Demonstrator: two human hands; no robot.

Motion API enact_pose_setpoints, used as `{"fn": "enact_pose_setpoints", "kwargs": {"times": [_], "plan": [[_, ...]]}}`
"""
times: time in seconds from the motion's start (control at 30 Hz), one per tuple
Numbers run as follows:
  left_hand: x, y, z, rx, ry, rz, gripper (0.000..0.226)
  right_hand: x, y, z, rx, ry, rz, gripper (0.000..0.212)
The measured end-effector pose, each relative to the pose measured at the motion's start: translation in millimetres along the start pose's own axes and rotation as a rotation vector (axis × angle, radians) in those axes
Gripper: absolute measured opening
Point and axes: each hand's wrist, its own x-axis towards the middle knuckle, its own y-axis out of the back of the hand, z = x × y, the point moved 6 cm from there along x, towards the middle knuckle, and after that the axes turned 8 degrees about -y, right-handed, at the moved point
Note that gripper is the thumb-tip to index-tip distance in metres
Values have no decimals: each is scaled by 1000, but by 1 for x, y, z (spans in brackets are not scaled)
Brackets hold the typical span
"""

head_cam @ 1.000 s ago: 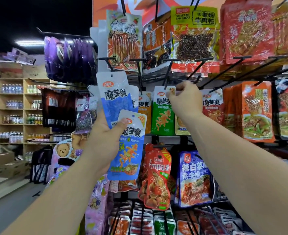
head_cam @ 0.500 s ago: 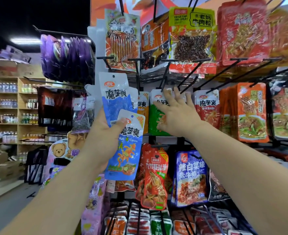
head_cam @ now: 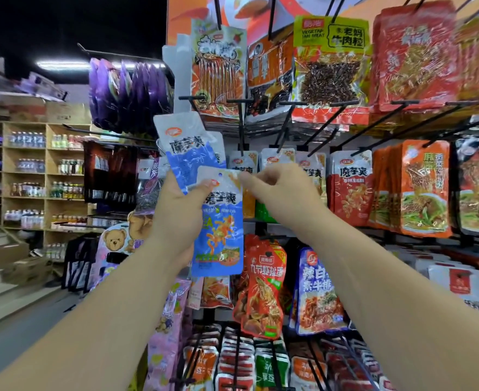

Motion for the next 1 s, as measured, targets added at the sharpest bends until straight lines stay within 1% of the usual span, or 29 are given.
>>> {"fn": "enact_pose_setpoints", "kwargs": {"times": [0.07, 0.1, 0.2, 0.27, 0.33, 0.47, 0.6, 0.73, 0.87, 1.0], "plan": [[-1, 4, 6, -16, -25, 35, 28, -10, -17, -4, 100, -32, -103, 55], [-3, 5, 9, -22, -34, 35, 28, -12, -25, -5, 141, -25, -118, 57], [-10, 12, 15, -6, -69, 36, 29, -6, -40, -4, 231, -18, -80, 55], [-11, 18, 18, -8, -80, 35, 25, -3, -51, -4, 294, -33, -86, 58], [-12, 26, 19, -29, -61, 51, 21, -2, -59, -4, 308, -53, -110, 59], [-10, 49, 15, 95, -70, 79, 26, 0, -64, -10, 306, -63, -113, 53], [-6, 77, 14, 172, -63, 125, 31, 15, -56, -24, 305, -49, -7, 55], [-10, 88, 10, 220, -48, 98, 31, 38, -48, -42, 327, -19, 66, 36], [-11, 92, 2, 153, -39, 119, 34, 57, -49, -58, 298, -1, 150, 40], [-10, 94, -2, 106, -38, 101, 34, 69, -54, -63, 253, -19, 211, 46]]}}
